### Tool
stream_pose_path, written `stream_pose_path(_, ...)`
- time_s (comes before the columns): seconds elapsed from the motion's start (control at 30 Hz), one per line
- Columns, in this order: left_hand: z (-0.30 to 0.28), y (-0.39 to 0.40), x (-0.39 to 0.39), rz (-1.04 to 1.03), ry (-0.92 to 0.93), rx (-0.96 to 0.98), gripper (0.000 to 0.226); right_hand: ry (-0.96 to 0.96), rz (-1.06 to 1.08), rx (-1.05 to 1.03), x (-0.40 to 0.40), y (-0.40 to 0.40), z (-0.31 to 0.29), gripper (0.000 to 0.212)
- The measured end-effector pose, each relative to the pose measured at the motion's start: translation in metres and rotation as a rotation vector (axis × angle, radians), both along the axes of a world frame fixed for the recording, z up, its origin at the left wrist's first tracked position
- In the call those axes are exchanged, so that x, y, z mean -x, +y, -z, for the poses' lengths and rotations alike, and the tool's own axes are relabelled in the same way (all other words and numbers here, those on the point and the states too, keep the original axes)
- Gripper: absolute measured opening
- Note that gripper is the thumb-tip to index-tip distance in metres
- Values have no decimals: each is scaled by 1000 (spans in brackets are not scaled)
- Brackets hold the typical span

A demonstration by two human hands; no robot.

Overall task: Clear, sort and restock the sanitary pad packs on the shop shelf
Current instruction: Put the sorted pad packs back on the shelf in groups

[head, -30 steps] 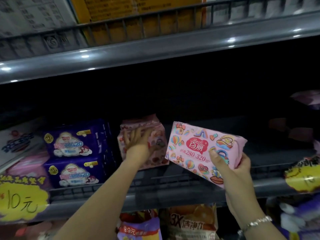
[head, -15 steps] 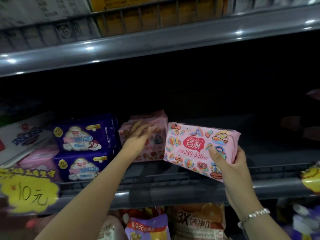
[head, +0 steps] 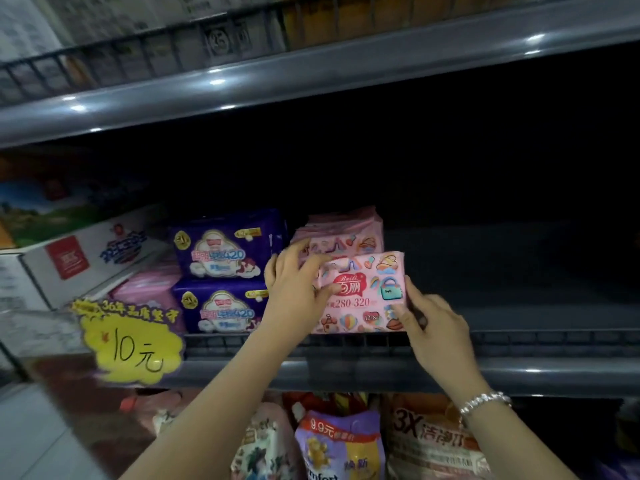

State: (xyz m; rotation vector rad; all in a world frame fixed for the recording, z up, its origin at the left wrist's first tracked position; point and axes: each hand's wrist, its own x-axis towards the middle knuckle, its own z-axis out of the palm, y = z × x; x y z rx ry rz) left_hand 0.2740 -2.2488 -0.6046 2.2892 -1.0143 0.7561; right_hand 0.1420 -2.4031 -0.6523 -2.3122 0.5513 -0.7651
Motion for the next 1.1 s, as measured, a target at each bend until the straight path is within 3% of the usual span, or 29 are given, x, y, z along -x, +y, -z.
stream_pose_path(0.17, 4, -10, -4, 17, 74, -131, 68, 123, 49, 195, -1, 5, 0, 53)
stream_pose_path(0.33, 20, -3, -13, 86, -22, -108, 63, 182, 70, 304, -2, 8, 1, 45)
stream_pose_path(0.47, 23, -2, -10, 128, 14, 29, 59, 158, 23, 271, -2, 6, -1, 40)
stream_pose_path(0.73, 31, -16, 1, 101, -16, -119, 66, 78, -40, 194, 1, 3, 7, 45)
stream_pose_path(0.87, 30, -3, 24, 200, 78, 26, 61, -109, -156, -43, 7, 16, 15, 44)
stream_pose_path(0.97, 44, 21, 54, 219, 157, 224, 54, -264, -237, -64, 15, 48, 23, 36)
stream_pose_path(1.1, 80, 68, 80, 96, 295, 381, 46, -248, -391, -139, 23, 99, 46, 36)
